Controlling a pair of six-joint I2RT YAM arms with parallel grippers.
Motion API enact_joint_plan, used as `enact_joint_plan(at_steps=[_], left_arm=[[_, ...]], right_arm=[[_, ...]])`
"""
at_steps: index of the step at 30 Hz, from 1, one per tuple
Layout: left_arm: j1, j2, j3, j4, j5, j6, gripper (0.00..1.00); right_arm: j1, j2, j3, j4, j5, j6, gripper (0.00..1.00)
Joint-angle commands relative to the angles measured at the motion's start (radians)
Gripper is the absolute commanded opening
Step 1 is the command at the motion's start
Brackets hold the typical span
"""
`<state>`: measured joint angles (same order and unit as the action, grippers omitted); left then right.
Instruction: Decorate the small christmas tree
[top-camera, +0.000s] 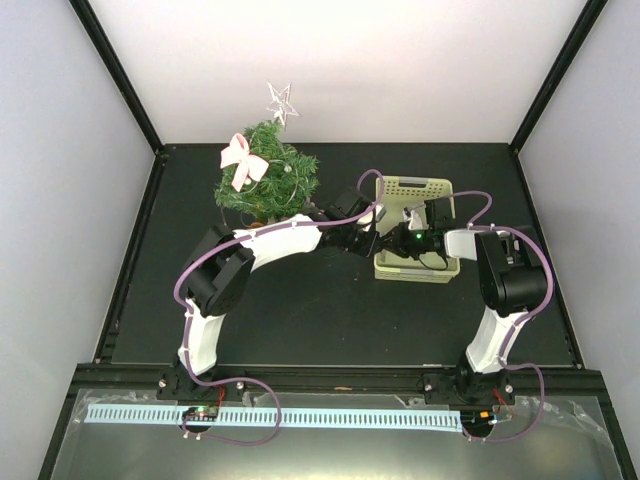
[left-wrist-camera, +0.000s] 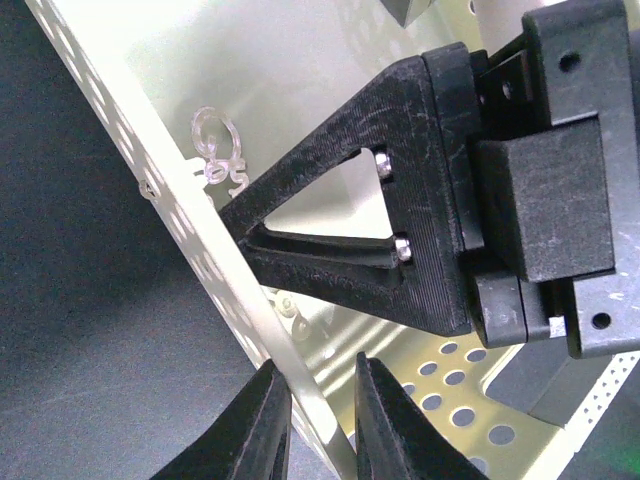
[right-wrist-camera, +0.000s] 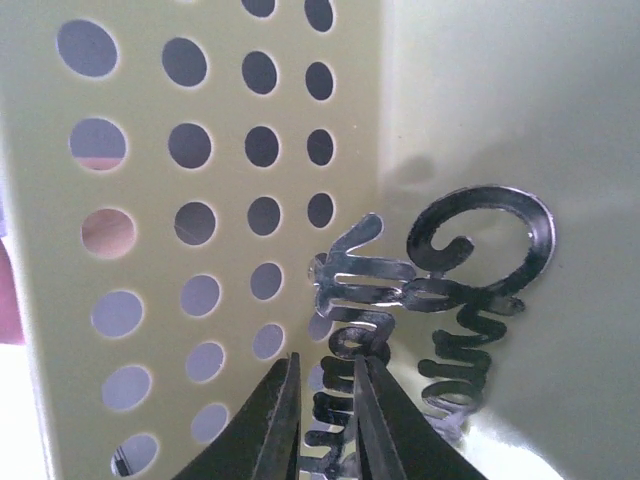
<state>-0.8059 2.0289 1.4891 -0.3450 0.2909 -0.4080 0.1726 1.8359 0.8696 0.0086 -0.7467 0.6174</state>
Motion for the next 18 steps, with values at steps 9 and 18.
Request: enact_joint_plan(at_steps=[9,18], left_arm=[[-0.018,-0.029,0.017,0.017,0.019,0.025,0.18],[-0.018,-0.034,0.017,0.015,0.010,0.022,0.18]], right_arm=[[0.010,-0.013,-0.022,0.051,0.007,-0.023,0.01],[0.006,-0.114,0.015,-0.056,0.084,-0.075,0.01]])
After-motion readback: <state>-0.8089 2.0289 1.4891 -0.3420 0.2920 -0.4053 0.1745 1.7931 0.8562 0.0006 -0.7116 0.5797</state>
